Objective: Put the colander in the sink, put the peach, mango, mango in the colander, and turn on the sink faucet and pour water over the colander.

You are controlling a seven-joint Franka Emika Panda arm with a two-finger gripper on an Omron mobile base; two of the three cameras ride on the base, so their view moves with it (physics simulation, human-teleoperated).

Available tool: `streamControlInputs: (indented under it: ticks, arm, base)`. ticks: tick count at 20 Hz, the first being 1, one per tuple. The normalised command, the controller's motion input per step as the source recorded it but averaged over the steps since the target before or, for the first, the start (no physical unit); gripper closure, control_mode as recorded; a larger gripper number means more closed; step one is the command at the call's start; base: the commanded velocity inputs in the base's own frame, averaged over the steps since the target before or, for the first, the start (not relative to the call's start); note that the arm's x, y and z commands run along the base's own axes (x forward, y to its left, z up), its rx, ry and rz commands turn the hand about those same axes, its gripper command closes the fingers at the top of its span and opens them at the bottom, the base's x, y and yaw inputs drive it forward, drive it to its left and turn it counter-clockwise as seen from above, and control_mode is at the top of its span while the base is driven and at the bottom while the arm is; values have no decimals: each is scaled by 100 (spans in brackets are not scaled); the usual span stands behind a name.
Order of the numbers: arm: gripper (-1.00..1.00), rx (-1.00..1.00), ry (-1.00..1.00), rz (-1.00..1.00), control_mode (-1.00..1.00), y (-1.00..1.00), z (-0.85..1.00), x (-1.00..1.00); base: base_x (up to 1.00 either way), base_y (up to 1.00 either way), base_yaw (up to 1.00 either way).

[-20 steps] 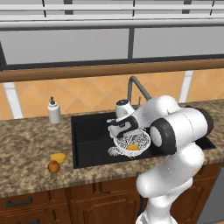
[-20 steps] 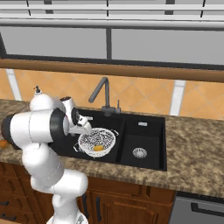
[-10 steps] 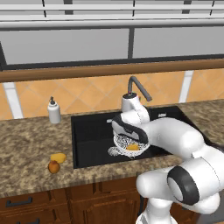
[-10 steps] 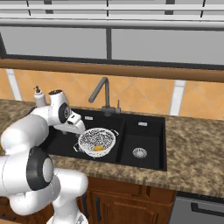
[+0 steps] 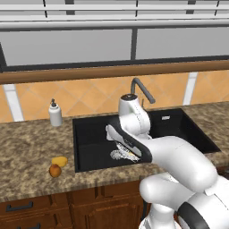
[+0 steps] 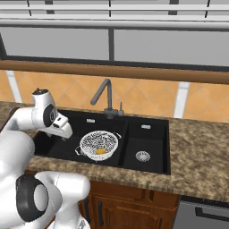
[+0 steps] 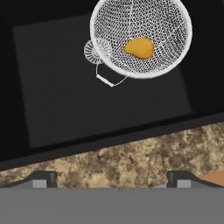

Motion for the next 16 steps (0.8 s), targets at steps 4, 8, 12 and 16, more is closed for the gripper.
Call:
streamControlInputs:
  ticks: [4,8,12,16]
  arm:
    - [-100,0,11,16,-100,97,13,0]
    - [-100,0,7,16,-100,90,10,0]
    - [-100,0,3,18,-100,76,2,-7]
    - [-100,0,2,14,-100,71,0,0]
  base:
    - [0,0,0]
    - [0,0,0]
    - [0,0,0]
    - [0,0,0]
